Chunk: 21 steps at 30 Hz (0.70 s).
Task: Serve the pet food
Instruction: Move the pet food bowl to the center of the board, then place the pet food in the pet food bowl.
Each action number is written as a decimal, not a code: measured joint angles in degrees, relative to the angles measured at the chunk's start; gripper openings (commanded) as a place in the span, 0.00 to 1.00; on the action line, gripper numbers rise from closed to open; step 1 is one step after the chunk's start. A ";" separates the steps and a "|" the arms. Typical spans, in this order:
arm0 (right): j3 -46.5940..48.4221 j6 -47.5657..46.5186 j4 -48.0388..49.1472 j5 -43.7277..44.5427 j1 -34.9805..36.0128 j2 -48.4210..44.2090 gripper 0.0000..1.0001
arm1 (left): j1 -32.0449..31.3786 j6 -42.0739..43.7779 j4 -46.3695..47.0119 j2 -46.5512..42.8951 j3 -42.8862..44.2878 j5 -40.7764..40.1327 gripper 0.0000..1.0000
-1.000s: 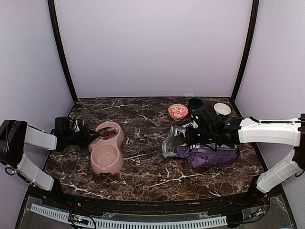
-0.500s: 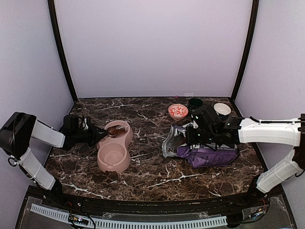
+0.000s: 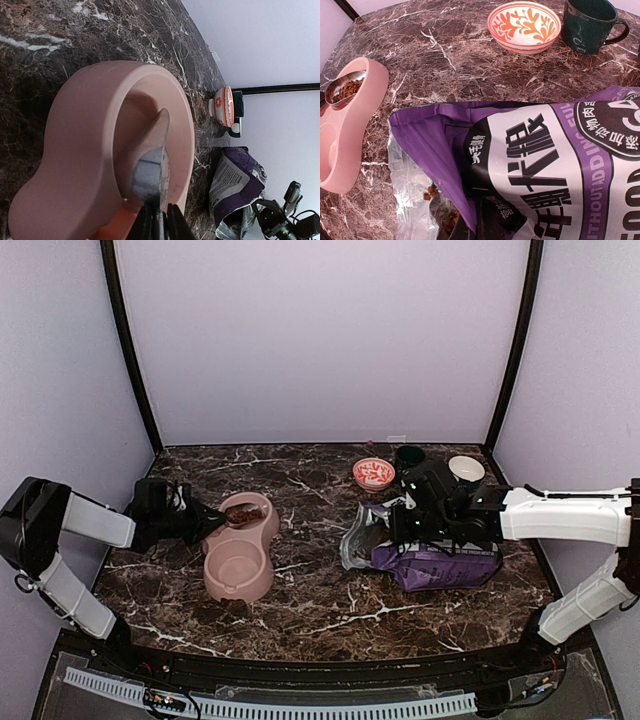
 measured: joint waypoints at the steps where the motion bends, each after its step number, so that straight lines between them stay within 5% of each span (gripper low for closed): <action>1: 0.00 0.02 0.00 0.00 0.00 0.00 0.00 | 0.00 0.37 -0.72 -0.42 0.00 -0.28 0.00; 21: 0.00 0.85 -0.02 -0.04 -0.02 0.00 0.00 | -0.24 10.45 -17.86 -7.96 3.65 -8.37 0.00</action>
